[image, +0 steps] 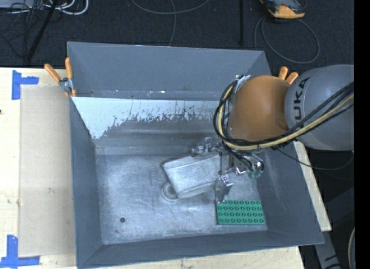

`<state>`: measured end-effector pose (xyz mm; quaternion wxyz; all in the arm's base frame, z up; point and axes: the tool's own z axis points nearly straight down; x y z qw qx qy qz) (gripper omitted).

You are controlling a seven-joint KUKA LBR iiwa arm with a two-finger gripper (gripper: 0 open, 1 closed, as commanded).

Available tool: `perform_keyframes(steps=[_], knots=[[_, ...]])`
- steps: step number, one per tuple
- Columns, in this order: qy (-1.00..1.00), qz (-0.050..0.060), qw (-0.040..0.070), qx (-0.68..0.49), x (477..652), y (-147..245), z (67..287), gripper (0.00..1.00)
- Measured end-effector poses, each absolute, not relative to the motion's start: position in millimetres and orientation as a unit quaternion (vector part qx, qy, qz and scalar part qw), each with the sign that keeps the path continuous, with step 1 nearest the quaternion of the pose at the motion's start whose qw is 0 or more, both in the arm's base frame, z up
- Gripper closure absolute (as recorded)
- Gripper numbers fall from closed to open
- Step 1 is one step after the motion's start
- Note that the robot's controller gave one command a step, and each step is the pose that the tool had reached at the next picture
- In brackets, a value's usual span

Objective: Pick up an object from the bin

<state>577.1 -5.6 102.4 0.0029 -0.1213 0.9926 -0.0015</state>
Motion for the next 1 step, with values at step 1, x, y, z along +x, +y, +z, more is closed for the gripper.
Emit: perform_keyframes(steps=[1], knots=[[0.991, 0.002, 0.003, -0.131, 598.1, -13.5, 79.7, 0.00]])
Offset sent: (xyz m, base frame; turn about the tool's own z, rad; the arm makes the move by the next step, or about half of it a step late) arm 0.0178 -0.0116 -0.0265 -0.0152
